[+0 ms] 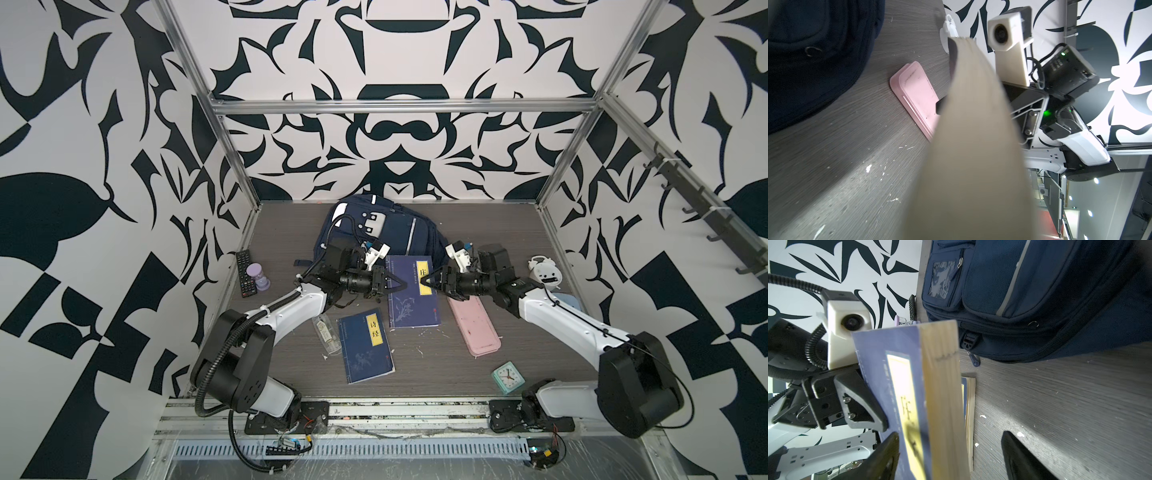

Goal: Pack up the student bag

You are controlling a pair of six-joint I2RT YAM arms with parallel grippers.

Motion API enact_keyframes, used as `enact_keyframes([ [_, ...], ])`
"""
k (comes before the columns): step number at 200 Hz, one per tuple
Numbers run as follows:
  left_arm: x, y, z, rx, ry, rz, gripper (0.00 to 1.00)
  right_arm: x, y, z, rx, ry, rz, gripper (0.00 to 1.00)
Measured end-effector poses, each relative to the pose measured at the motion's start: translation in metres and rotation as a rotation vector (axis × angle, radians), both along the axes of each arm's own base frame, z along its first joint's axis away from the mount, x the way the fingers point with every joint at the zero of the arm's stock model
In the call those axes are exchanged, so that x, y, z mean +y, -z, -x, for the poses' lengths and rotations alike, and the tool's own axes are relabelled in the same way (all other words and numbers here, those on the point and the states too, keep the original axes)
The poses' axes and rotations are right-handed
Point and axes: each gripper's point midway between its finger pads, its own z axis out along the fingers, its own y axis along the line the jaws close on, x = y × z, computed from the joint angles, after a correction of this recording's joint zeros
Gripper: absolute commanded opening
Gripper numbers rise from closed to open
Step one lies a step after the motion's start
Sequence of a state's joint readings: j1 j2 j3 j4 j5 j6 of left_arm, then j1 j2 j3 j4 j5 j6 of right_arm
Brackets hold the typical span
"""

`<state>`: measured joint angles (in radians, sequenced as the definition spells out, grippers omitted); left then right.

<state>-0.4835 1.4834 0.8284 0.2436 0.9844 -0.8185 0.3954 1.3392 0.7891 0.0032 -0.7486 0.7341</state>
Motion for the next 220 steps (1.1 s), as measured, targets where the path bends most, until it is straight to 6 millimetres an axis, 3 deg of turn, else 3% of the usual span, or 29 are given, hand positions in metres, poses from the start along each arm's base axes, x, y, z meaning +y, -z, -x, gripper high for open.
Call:
enact_keyframes([
  [25, -0.001, -0.004, 0.001, 0.004, 0.009, 0.017, 0.0, 0.005, 0.003, 0.0, 0.012, -0.015, -0.054, 0.81],
  [47, -0.001, -0.004, 0.001, 0.007, 0.005, 0.019, 0.0, 0.012, 0.007, 0.0, 0.035, -0.033, -0.127, 0.75],
  [114, 0.0, 0.002, -0.003, 0.024, -0.008, 0.01, 0.0, 0.017, -0.016, 0.009, 0.005, -0.083, -0.211, 0.41],
  [167, 0.002, 0.013, -0.005, 0.041, -0.023, -0.028, 0.0, 0.016, -0.02, 0.011, 0.007, -0.086, -0.214, 0.22],
  [197, 0.003, 0.016, -0.007, 0.042, -0.033, -0.055, 0.0, 0.016, -0.02, 0.01, 0.019, -0.085, -0.191, 0.0],
  [220, 0.003, 0.016, -0.01, 0.031, -0.037, -0.078, 0.06, 0.015, -0.022, 0.009, 0.005, -0.079, -0.164, 0.0],
])
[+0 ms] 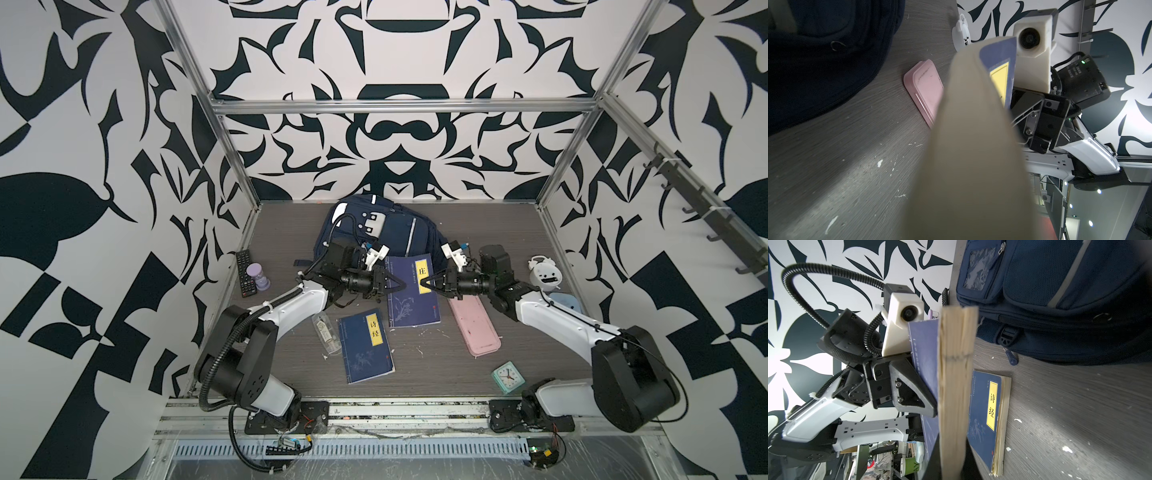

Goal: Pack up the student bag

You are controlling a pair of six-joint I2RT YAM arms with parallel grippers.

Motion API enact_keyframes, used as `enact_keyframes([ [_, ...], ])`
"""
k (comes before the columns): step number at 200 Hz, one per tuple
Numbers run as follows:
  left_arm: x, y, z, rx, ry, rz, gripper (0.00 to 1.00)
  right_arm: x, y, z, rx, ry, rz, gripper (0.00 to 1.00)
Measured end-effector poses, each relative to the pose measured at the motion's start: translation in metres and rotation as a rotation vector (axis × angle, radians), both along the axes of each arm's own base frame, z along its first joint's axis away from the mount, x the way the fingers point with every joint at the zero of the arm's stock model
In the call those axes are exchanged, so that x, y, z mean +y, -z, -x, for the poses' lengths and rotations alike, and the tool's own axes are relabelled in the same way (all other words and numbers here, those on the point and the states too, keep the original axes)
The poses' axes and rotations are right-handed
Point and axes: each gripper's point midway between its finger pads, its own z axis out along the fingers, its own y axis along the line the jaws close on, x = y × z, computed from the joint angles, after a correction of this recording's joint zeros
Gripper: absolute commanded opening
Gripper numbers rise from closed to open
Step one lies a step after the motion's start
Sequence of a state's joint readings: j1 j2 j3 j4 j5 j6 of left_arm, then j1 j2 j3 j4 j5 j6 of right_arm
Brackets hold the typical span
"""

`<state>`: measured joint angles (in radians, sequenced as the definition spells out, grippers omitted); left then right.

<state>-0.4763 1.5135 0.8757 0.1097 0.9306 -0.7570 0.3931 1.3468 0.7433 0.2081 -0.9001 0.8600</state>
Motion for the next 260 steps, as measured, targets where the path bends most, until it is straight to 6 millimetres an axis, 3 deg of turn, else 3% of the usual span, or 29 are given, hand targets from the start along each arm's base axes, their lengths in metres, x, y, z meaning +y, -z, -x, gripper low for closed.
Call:
enact_keyframes([
  [25, -0.001, -0.002, -0.005, -0.02, -0.011, -0.046, 0.32, -0.003, -0.005, -0.002, -0.028, 0.018, 0.041, 0.0],
  [45, 0.005, 0.001, -0.014, -0.038, -0.053, -0.125, 0.43, -0.008, -0.012, -0.004, -0.068, 0.039, 0.086, 0.0],
  [87, 0.021, 0.004, -0.034, -0.105, -0.135, -0.294, 0.46, -0.039, -0.016, -0.019, -0.101, 0.148, 0.188, 0.0],
  [132, 0.023, 0.017, -0.054, -0.137, -0.17, -0.451, 0.45, -0.116, -0.002, -0.055, -0.05, 0.422, 0.306, 0.0],
  [150, 0.012, 0.023, -0.063, -0.156, -0.159, -0.518, 0.45, -0.142, 0.001, -0.063, -0.041, 0.517, 0.351, 0.0],
  [178, -0.013, 0.03, -0.081, -0.206, -0.132, -0.618, 0.45, -0.16, -0.004, -0.066, -0.057, 0.594, 0.383, 0.0],
  [217, -0.051, 0.048, -0.105, -0.264, -0.087, -0.726, 0.47, -0.179, -0.01, -0.064, -0.061, 0.655, 0.398, 0.0],
  [260, -0.082, 0.073, -0.129, -0.327, -0.071, -0.833, 0.45, -0.185, -0.017, -0.06, -0.078, 0.671, 0.395, 0.0],
])
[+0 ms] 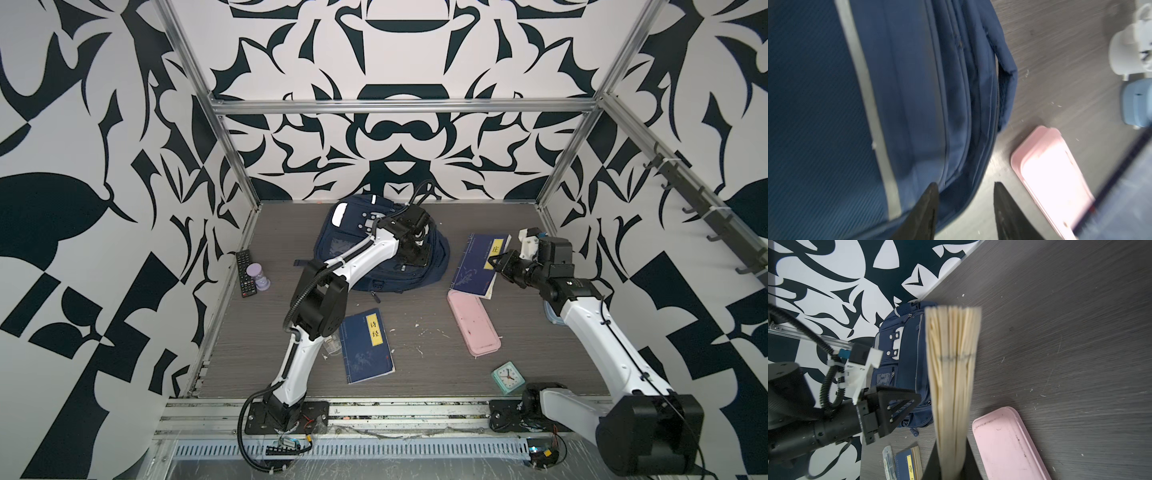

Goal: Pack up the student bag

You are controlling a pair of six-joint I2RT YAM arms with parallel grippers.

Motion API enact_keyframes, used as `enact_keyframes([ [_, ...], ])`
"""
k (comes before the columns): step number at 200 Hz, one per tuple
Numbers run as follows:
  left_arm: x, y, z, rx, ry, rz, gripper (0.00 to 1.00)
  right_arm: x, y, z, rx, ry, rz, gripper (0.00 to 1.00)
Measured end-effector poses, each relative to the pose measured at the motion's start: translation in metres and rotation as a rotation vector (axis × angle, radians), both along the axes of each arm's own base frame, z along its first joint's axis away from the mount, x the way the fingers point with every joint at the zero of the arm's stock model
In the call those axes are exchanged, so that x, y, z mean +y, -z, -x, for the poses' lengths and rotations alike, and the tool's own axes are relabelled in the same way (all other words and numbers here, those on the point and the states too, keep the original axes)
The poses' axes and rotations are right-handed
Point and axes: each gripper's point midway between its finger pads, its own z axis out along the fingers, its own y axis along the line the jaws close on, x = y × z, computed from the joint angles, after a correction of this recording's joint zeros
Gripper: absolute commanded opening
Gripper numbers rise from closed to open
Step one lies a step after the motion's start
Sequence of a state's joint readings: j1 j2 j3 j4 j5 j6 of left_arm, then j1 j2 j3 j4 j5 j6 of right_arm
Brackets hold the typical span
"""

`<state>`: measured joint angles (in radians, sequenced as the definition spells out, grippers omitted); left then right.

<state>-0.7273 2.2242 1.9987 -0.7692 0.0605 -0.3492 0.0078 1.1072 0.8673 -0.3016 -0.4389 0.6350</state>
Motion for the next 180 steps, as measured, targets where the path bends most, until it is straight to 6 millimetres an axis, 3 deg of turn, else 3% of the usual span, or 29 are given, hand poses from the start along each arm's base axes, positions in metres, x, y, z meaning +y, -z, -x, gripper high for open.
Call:
enact_keyframes([
  [36, -0.001, 0.012, -0.019, -0.091, -0.025, -0.138, 0.46, 0.002, -0.004, 0.008, -0.023, -0.016, -0.002, 0.0],
  [96, -0.003, 0.005, -0.044, -0.22, -0.026, -0.269, 0.46, 0.005, 0.008, 0.016, 0.007, -0.031, -0.011, 0.0],
  [142, 0.0, 0.034, -0.043, -0.206, 0.004, -0.358, 0.46, 0.006, 0.008, 0.016, 0.007, -0.039, -0.018, 0.0],
  [159, 0.0, 0.042, -0.042, -0.213, 0.017, -0.386, 0.36, 0.007, 0.007, 0.017, 0.007, -0.044, -0.022, 0.0],
  [180, 0.001, 0.044, -0.042, -0.223, 0.029, -0.413, 0.08, 0.008, 0.009, 0.018, 0.011, -0.048, -0.026, 0.0],
])
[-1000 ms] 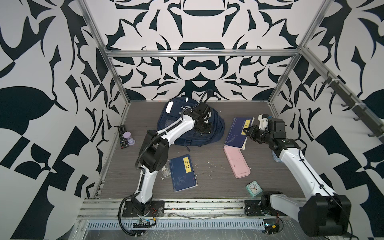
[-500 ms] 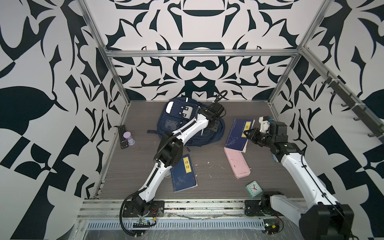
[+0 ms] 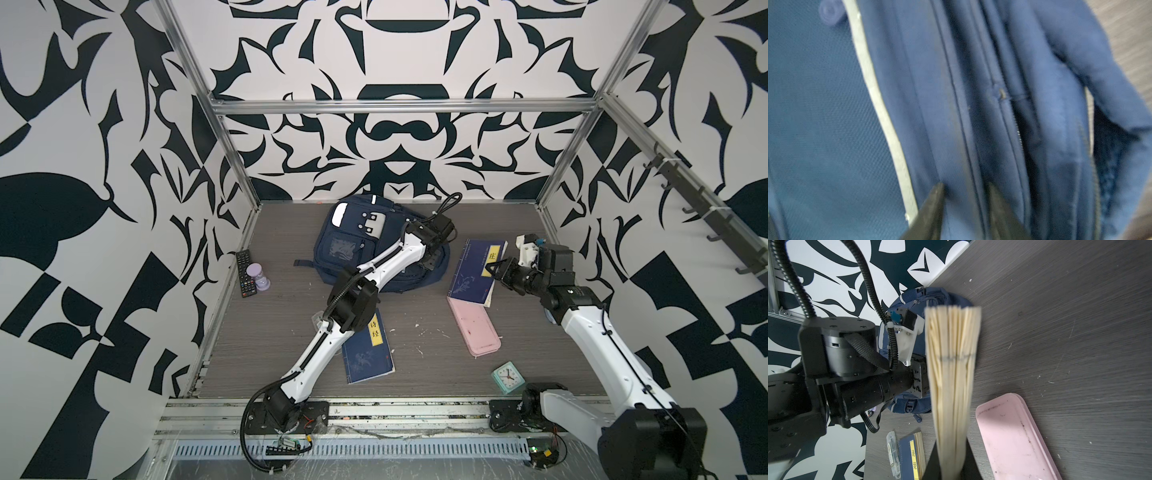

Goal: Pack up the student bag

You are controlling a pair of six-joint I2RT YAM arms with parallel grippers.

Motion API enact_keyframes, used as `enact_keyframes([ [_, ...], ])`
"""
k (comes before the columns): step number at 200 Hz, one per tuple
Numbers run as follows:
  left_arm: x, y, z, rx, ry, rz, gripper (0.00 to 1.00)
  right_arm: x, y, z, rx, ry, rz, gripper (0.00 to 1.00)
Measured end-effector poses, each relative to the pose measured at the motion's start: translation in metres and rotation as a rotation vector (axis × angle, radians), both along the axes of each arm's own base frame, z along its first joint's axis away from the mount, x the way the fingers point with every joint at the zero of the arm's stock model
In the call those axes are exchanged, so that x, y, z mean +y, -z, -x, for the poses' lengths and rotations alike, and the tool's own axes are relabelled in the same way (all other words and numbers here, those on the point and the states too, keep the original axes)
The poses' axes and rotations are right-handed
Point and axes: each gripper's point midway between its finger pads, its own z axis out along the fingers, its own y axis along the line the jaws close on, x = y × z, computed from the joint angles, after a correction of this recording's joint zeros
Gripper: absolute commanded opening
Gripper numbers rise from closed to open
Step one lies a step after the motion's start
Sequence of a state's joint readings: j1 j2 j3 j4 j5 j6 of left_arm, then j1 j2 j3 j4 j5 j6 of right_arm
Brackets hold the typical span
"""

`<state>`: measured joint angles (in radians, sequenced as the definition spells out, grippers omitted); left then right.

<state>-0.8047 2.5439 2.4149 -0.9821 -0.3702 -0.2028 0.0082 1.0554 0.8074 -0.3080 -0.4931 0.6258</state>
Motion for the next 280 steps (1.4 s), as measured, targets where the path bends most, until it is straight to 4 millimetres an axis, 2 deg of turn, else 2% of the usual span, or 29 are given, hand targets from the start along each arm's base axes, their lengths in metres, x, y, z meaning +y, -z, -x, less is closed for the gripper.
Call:
enact_keyframes([
  [7, 0.001, -0.001, -0.001, -0.006, -0.001, -0.007, 0.0, 0.0, 0.0, 0.0, 0.0, -0.001, -0.001, 0.0],
  [61, 0.004, -0.006, -0.003, -0.04, 0.022, -0.05, 0.0, 0.002, -0.001, -0.002, -0.009, -0.005, -0.014, 0.0],
  [86, 0.006, -0.021, -0.003, -0.063, 0.048, -0.061, 0.0, 0.004, 0.0, -0.005, -0.007, -0.007, -0.029, 0.0],
  [114, 0.012, -0.063, -0.002, -0.114, 0.068, -0.05, 0.0, 0.006, 0.004, -0.008, 0.005, -0.01, -0.049, 0.0],
  [163, 0.028, -0.171, 0.008, -0.251, 0.088, 0.06, 0.0, 0.01, 0.006, -0.016, 0.014, -0.01, -0.094, 0.0],
  [183, 0.033, -0.198, 0.016, -0.286, 0.113, 0.098, 0.0, 0.012, 0.004, -0.021, 0.007, -0.011, -0.125, 0.0],
  [207, 0.034, -0.206, 0.023, -0.296, 0.138, 0.114, 0.0, 0.016, 0.0, -0.028, -0.006, -0.014, -0.165, 0.0],
  [248, 0.033, -0.198, 0.026, -0.28, 0.161, 0.113, 0.0, 0.023, 0.007, -0.045, -0.003, -0.007, -0.228, 0.0],
  [280, 0.036, -0.201, 0.025, -0.284, 0.153, 0.129, 0.0, 0.048, 0.028, -0.064, 0.023, -0.027, -0.258, 0.0],
])
